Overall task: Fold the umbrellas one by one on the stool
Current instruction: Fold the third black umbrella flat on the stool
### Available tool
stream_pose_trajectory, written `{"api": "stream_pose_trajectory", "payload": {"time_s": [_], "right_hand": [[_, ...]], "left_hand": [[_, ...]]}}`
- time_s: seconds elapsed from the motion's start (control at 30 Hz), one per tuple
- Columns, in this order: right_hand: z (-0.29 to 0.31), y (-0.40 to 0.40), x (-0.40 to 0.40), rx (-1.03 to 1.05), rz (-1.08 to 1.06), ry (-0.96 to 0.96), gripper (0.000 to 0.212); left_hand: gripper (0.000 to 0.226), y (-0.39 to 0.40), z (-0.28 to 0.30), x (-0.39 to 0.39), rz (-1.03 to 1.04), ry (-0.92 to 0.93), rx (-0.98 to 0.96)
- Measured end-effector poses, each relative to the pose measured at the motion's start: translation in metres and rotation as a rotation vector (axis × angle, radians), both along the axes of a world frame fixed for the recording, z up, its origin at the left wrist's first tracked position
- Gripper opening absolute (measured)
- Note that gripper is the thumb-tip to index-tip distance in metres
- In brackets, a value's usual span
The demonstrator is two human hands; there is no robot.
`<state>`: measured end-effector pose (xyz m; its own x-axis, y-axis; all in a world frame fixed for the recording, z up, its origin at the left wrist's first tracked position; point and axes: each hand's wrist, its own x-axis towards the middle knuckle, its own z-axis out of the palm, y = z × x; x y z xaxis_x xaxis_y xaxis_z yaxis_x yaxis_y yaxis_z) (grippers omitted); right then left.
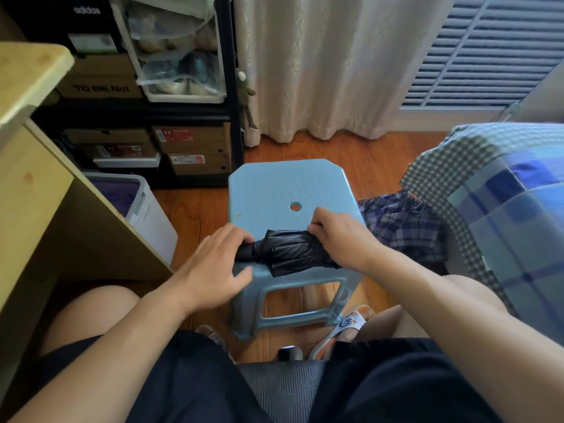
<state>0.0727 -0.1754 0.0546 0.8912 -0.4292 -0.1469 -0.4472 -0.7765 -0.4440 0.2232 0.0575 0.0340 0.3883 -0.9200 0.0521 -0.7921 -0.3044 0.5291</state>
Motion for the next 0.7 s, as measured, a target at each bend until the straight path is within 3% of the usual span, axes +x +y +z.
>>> {"api": "stream_pose_trajectory", "payload": {"time_s": [0.17, 0.3, 0.4, 0.53, 0.7], "right_hand": [[-0.002, 0.004, -0.009, -0.019, 0.073, -0.107, 0.016], [0.000, 0.001, -0.011, 0.019, 0.073, -0.095, 0.014], [0.003, -0.006, -0.015, 0.051, 0.069, -0.100, 0.013], [0.005, -0.011, -0.020, 0.080, 0.020, -0.122, 0.013], [-0.004, -0.006, -0.015, 0.126, -0.117, -0.065, 0.015]], "left_hand": [[0.051, -0.026, 0.013, -0.011, 0.166, 0.141, 0.009], [0.024, -0.053, 0.029, -0.007, 0.210, 0.364, 0.070], [0.015, -0.059, 0.032, -0.005, 0.206, 0.348, 0.101], [0.022, -0.066, 0.028, -0.008, 0.335, 0.279, 0.105], [0.019, -0.080, 0.019, -0.020, 0.457, 0.025, 0.307]]}}
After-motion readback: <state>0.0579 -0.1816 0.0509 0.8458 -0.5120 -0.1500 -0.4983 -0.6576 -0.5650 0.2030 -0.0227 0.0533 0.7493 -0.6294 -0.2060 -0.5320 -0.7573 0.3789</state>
